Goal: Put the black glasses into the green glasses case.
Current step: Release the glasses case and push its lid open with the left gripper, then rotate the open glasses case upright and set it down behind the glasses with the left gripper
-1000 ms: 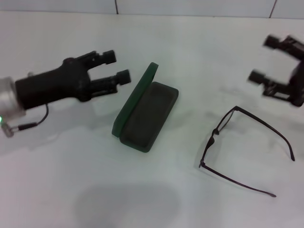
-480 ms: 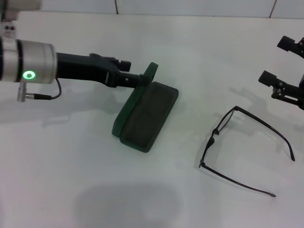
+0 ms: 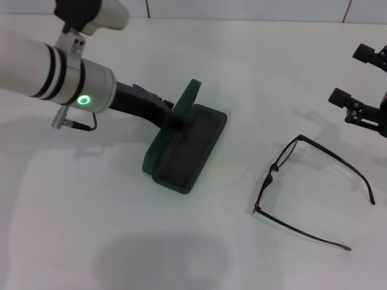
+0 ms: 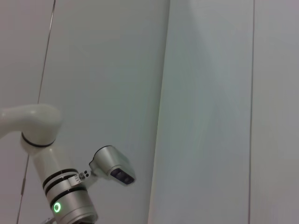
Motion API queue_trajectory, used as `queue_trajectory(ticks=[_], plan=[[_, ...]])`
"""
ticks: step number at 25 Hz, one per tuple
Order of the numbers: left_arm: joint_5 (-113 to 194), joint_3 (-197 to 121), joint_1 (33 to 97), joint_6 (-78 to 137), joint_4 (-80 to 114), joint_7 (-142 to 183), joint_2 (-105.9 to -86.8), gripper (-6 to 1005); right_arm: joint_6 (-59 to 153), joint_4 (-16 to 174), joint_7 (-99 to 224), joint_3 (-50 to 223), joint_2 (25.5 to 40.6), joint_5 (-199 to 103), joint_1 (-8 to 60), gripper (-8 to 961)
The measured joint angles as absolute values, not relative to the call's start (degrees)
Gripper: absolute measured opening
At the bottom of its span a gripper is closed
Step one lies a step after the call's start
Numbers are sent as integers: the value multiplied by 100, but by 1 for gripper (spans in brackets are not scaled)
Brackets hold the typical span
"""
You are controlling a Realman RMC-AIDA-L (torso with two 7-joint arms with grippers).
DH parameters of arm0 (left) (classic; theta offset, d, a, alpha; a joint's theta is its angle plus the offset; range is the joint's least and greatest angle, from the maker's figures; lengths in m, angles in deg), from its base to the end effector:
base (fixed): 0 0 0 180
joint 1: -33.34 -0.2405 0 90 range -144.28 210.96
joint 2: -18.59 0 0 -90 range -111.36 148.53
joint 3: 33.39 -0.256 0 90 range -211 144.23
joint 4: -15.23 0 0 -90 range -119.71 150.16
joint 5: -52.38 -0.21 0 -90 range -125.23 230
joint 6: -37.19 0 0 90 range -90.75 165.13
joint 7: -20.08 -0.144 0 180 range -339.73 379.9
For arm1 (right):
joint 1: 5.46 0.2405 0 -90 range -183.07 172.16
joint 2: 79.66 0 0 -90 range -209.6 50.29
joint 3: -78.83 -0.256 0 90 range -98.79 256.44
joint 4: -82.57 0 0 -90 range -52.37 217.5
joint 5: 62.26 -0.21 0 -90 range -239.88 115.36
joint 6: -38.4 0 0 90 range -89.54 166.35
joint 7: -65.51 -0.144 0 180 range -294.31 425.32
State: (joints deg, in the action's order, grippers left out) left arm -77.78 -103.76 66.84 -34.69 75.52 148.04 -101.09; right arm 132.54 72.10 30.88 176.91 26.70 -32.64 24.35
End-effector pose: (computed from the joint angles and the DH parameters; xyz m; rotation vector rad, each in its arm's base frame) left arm -0.2047 0.3782 -0.0205 -2.6470 -0.9315 -0.0248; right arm 0.2617 0.3199 0.0306 -2.3539 0.0225 1.1196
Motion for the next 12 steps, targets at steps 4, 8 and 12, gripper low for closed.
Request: queue_trajectory(ticks=[4,8,12], plan=[[-7929,-10445,6714,-3400,7624,15087,-10110,627,13229,7196,3184,17705,2682,-3176,2448,857],[-7944,-10430,6735,-3383,7627,15301,-10085,570,13250,6954,3213,17694,2665,-2549,2448,857],[-8001,-10451,6764,-3385,7634,15253,-10076,513,13423,6486,3210,17676,2624,-1439,2446,857]])
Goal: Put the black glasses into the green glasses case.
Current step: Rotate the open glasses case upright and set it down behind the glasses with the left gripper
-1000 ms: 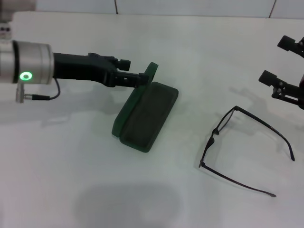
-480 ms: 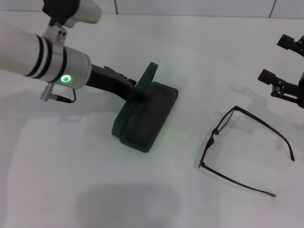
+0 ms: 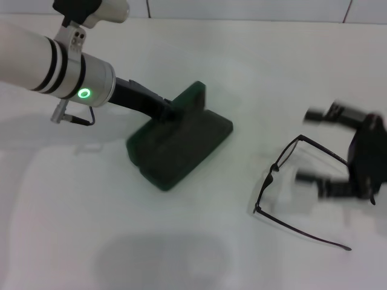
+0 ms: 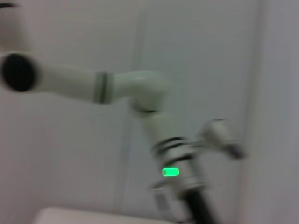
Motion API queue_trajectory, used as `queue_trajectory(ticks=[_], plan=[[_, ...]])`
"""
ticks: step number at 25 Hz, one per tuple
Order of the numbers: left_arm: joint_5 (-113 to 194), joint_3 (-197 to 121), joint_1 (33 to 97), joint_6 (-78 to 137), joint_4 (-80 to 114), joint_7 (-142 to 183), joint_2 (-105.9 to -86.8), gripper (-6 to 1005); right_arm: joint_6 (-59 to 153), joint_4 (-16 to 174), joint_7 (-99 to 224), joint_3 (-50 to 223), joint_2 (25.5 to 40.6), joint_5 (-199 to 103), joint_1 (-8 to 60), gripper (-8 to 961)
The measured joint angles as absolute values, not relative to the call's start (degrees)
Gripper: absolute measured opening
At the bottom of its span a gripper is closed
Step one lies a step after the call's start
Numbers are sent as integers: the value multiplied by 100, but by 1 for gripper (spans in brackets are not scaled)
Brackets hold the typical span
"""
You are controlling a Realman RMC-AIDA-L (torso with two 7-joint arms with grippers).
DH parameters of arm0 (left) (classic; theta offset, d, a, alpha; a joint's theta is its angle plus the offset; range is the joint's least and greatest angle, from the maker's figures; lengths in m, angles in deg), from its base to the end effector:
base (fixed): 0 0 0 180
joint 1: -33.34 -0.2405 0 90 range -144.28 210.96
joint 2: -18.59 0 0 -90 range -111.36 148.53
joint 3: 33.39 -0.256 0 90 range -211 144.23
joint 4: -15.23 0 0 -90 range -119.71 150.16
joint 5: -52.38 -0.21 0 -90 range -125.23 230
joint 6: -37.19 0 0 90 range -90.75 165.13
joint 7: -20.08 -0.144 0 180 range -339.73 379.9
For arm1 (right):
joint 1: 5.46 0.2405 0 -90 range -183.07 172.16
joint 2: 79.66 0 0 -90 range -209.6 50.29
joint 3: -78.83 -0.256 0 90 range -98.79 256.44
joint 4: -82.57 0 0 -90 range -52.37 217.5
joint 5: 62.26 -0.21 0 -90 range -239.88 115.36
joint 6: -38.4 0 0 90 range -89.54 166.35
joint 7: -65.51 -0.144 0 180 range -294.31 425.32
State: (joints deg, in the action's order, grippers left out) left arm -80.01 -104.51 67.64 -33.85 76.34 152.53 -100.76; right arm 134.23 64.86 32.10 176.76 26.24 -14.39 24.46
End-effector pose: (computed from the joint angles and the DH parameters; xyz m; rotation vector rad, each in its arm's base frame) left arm -0.2021 0.3840 -0.0172 -2.5993 -0.9697 0.0061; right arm 0.2470 0.2977 0.0062 -2.6683 -0.2485 1.0587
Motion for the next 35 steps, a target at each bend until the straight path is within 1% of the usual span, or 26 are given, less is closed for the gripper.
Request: queue_trajectory(ticks=[2,4,7,12,15,17,20,23,28,35], plan=[[-8016,-10457,6783,-3389,7709,15169,-10076,484,13546,6322,3189,17674,2615,-1053,2448,857],[-8017,-10457,6794,-3390,7860,15007,-10070,393,13650,6219,3175,17672,2621,-788,2451,857],[-8020,-10439,6871,-3386,8125,14458,-10063,256,13665,6202,3194,17672,2668,-662,2450,857],[-8023,-10475,7267,-3238,8104,13218,-10077,205,13619,6250,3218,17663,2804,-473,2429,856],[-8027,-10650,7581,-2916,7684,12626,-10091,206,13490,6240,3229,17648,2897,-357,2398,856],[-8061,-10821,7892,-2669,7183,12347,-10086,206,13428,6246,3229,17601,2931,-347,2359,856],[-8085,-10886,8221,-2599,6621,11987,-10095,207,13415,6268,3229,17535,2946,-345,2286,856],[-8019,-10887,8416,-2637,6260,11833,-10106,208,13413,6266,3229,17523,2955,-343,2238,856],[-7978,-10888,8582,-2912,6071,11774,-10102,209,13411,6268,3229,17524,2959,-345,2229,857],[-7950,-10889,8527,-2868,6125,11702,-10126,211,13411,6293,3210,17524,2940,-338,2231,857]])
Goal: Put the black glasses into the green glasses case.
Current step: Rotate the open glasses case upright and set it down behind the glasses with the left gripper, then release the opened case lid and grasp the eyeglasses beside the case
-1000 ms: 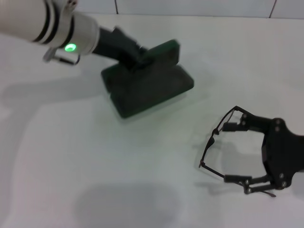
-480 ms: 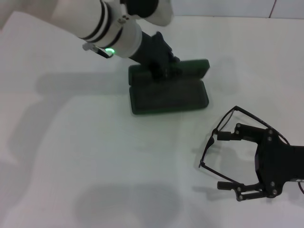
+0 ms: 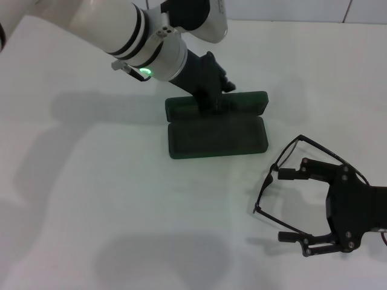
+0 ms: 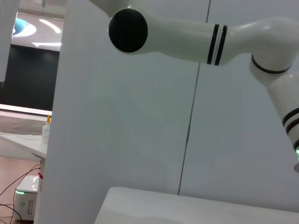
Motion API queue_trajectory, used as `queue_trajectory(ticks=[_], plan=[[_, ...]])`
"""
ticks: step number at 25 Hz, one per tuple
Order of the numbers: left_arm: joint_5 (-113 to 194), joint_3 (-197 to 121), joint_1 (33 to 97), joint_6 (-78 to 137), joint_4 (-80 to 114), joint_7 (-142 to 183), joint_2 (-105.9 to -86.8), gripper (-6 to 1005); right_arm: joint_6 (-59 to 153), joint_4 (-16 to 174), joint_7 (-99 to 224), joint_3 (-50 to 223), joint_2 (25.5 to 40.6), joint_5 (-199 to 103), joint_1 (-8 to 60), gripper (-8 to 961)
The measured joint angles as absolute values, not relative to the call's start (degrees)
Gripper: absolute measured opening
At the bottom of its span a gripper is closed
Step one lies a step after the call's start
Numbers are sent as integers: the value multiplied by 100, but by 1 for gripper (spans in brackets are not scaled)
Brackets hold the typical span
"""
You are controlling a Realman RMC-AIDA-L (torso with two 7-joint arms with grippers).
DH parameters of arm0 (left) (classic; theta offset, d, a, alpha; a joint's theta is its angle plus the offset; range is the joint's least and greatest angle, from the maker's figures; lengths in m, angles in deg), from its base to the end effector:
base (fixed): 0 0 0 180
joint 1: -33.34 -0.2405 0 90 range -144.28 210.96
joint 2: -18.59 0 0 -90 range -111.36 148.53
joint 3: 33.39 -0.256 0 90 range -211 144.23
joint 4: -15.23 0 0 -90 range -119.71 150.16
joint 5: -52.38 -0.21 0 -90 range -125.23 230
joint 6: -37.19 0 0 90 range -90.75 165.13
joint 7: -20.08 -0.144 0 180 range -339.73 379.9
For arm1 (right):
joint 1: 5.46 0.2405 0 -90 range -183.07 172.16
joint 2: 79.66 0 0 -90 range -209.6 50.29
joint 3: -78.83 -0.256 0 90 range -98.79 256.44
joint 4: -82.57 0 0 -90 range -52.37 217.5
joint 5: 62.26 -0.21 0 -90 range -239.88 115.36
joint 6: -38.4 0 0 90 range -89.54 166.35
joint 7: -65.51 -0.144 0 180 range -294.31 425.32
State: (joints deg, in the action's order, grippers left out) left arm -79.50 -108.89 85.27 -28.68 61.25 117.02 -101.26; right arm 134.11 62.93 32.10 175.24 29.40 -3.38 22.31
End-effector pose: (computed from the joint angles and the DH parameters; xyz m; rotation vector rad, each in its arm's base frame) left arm -0.1313 0.4155 -0.0646 -2.8825 0.0861 0.2153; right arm 0.2514 0.2691 -0.0247 -2.8200 -0.2719 1.0265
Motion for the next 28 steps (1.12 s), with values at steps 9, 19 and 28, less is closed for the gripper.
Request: queue_trajectory(ticks=[9,19,28], plan=[[-5408,-10704,7176,-2929,7090,10758,-10108,464,13412,6313,3165,17102,2965,-345,2225,856],[-535,-10333,5030,-4009,5238,8072,-10094,563,12677,5000,1837,16605,2616,595,2707,857],[-121,-9810,4928,-5040,3503,6952,-10095,563,12640,2983,-778,16083,2762,4982,4113,857]])
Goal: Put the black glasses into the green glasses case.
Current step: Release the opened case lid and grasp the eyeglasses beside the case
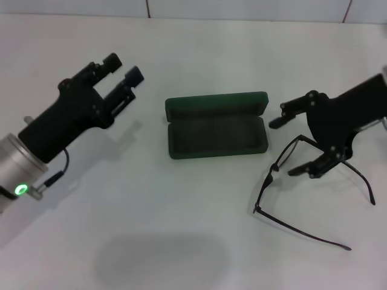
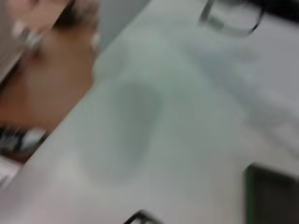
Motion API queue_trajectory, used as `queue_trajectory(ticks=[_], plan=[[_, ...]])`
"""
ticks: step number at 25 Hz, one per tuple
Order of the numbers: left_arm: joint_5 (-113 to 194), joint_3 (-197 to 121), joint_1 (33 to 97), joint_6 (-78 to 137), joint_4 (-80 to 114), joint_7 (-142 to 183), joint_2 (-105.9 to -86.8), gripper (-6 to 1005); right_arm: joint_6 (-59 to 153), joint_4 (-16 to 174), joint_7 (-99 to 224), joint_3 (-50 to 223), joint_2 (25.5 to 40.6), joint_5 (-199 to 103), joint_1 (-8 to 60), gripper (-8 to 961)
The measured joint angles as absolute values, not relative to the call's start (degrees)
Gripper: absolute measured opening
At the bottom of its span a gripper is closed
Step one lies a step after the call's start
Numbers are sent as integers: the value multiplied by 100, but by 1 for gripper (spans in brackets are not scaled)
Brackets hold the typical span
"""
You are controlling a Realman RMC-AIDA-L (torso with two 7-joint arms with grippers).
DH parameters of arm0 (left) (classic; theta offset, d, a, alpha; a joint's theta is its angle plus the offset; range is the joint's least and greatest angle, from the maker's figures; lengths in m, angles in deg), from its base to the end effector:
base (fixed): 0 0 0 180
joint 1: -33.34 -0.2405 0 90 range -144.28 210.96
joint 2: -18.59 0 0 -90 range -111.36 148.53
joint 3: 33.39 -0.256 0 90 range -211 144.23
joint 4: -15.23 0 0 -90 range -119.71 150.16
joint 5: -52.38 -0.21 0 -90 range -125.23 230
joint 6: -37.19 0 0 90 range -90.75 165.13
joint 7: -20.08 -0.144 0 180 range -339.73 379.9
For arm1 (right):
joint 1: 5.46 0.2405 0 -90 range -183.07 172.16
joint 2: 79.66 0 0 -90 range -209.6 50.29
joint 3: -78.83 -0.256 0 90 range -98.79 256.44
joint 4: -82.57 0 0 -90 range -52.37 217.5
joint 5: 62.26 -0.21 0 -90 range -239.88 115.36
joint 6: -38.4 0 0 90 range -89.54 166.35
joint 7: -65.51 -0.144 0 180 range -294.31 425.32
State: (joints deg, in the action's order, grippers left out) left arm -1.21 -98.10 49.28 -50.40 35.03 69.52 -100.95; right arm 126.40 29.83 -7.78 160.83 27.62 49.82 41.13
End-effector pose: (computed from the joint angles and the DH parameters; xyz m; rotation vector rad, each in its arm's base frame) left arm -0.2898 0.2786 -0.0057 -2.0660 -0.5523 -1.2234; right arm 0.1456 0.3803 0.0053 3.0192 0.6890 0.0915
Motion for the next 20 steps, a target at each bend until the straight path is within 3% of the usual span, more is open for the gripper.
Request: queue_trajectory(ticks=[4,8,20], plan=[[-149,-9848,4974,-5136,3346,6878,-10103,563,13120,2948,-946,15786,3196,6454,4758,856],[-148,-9850,4999,-5154,3283,6834,-10105,563,13064,2899,-957,15774,3591,7424,4969,848],[-133,-9851,5087,-5117,3192,6766,-10115,563,12195,3028,-1019,16893,3652,7205,5028,800]])
